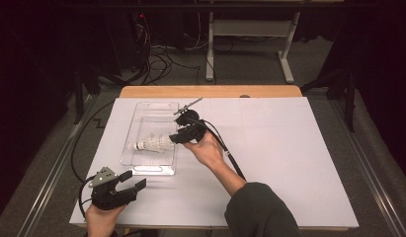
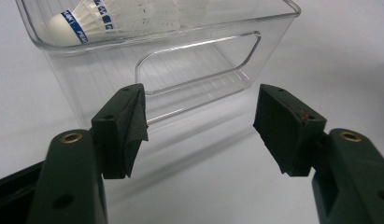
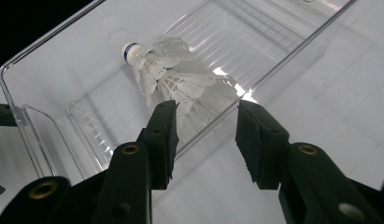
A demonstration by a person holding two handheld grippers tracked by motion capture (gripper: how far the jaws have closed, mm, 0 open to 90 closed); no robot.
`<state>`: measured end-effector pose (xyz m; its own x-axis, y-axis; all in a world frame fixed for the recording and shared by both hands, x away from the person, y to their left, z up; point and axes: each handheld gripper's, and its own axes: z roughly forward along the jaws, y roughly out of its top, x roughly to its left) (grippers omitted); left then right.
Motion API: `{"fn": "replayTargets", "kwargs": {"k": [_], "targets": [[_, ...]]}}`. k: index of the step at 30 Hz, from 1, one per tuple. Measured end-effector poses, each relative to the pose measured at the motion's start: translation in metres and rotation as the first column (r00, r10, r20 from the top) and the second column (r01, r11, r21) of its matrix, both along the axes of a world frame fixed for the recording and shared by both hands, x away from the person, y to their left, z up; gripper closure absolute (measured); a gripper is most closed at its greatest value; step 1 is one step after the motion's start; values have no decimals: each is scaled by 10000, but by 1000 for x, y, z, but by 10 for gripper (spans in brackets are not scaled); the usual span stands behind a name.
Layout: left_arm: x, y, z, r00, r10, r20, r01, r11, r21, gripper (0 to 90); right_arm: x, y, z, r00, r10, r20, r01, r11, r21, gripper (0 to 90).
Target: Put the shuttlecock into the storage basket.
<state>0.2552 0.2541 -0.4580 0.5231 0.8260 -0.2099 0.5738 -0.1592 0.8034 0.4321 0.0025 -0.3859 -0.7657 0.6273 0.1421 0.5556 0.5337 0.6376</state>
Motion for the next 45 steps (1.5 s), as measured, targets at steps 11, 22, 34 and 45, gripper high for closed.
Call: {"fn": "replayTargets", "kwargs": {"k": [11, 22, 34, 45], "targets": [[0, 0, 0, 10000, 3, 2, -3, 10000, 10, 351, 0, -14, -1, 9997, -239, 40, 238, 9997, 96, 576], [0, 0, 0, 10000, 10, 10, -10, 10000, 3, 351, -1, -29, 0, 9991, -351, 254, 348, 9993, 118, 564], [0, 0, 0, 10000, 15, -2, -15, 10000, -4, 351, -1, -42, 0, 9980, -513, 367, 507, 9986, 181, 547], [0, 0, 0, 10000, 19, -7, -19, 10000, 1, 350, -2, -51, 1, 9969, -662, 423, 652, 9976, 253, 533]]}}
